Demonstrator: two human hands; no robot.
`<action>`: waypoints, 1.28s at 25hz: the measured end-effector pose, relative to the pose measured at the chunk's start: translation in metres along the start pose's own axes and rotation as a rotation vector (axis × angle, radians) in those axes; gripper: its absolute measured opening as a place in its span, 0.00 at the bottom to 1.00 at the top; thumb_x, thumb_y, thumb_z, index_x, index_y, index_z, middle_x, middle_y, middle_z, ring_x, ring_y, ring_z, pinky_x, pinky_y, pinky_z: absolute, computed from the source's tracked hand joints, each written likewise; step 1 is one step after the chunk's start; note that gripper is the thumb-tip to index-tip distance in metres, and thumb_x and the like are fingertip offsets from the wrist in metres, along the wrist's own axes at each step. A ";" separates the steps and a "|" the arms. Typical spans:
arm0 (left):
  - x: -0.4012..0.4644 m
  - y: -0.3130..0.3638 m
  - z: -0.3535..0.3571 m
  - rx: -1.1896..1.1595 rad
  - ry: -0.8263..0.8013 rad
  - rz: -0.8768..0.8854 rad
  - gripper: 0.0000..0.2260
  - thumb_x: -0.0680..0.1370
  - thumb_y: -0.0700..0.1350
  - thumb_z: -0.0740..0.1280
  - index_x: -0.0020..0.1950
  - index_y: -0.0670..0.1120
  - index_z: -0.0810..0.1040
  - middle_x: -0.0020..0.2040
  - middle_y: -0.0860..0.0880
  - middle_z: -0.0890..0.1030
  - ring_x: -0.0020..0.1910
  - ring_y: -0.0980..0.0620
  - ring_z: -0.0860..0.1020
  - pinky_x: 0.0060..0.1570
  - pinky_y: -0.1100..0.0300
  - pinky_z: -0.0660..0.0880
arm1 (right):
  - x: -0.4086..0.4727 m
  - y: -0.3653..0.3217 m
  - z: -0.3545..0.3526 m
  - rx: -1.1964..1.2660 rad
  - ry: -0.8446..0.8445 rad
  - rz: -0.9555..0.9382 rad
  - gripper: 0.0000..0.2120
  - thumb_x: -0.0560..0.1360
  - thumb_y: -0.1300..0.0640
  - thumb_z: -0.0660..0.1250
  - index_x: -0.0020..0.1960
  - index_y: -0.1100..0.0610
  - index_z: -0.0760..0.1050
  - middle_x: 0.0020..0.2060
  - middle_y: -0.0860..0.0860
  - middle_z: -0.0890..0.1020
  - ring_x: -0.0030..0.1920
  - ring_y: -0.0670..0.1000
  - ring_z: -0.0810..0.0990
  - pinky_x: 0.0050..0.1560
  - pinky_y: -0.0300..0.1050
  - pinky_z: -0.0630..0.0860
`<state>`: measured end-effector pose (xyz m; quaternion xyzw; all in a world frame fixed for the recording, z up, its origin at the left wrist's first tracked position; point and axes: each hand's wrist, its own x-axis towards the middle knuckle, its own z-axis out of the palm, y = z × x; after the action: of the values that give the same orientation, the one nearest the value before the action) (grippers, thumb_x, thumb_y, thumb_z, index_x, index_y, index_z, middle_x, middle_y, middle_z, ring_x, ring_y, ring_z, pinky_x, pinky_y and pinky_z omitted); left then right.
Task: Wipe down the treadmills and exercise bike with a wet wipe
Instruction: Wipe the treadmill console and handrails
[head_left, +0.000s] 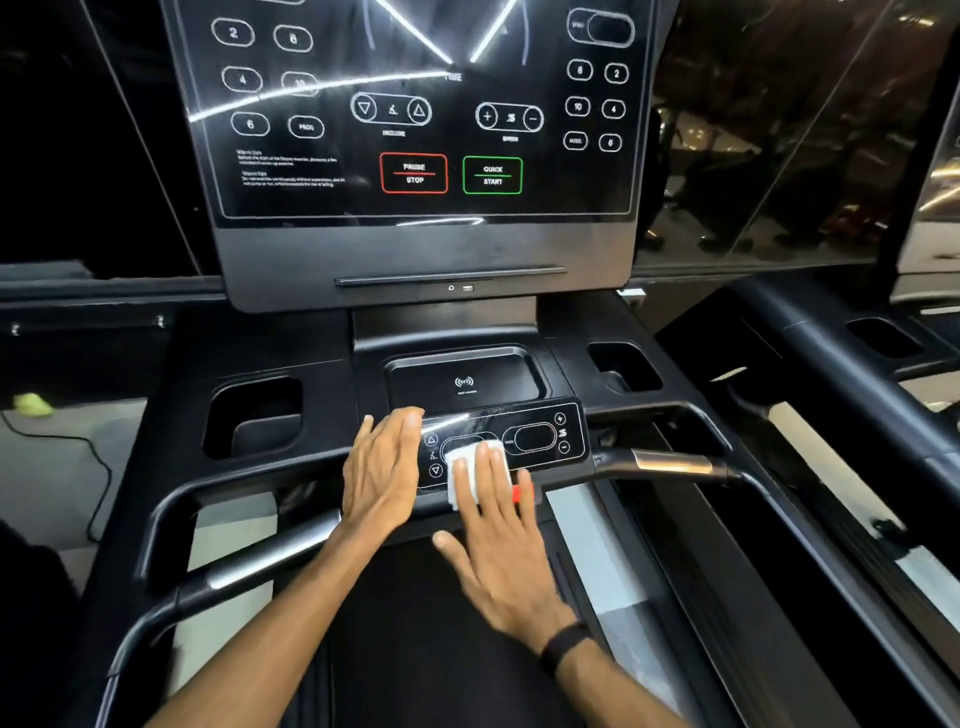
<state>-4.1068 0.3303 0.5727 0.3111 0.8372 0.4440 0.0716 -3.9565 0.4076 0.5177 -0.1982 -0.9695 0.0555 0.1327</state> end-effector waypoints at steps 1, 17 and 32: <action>0.000 -0.002 0.000 -0.013 0.013 0.015 0.38 0.75 0.64 0.37 0.63 0.46 0.78 0.61 0.46 0.81 0.60 0.56 0.64 0.74 0.55 0.54 | -0.007 0.008 -0.002 -0.009 0.003 0.021 0.35 0.84 0.37 0.45 0.82 0.56 0.39 0.82 0.55 0.40 0.81 0.55 0.40 0.78 0.62 0.40; 0.017 -0.027 0.016 -0.228 0.104 0.025 0.42 0.79 0.69 0.36 0.63 0.47 0.83 0.66 0.52 0.79 0.74 0.55 0.68 0.74 0.68 0.39 | 0.018 0.005 -0.009 -0.059 0.011 0.084 0.36 0.84 0.37 0.43 0.82 0.58 0.39 0.81 0.55 0.40 0.81 0.55 0.38 0.78 0.60 0.38; 0.019 -0.033 0.003 -0.683 0.292 -0.180 0.35 0.77 0.68 0.48 0.60 0.46 0.84 0.59 0.54 0.83 0.64 0.59 0.76 0.73 0.50 0.64 | 0.058 -0.042 -0.004 -0.135 0.022 -0.115 0.38 0.84 0.36 0.46 0.82 0.61 0.44 0.81 0.58 0.44 0.81 0.57 0.41 0.80 0.60 0.43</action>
<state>-4.1354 0.3297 0.5480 0.1281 0.6664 0.7290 0.0898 -4.0226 0.3927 0.5417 -0.1512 -0.9794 -0.0200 0.1324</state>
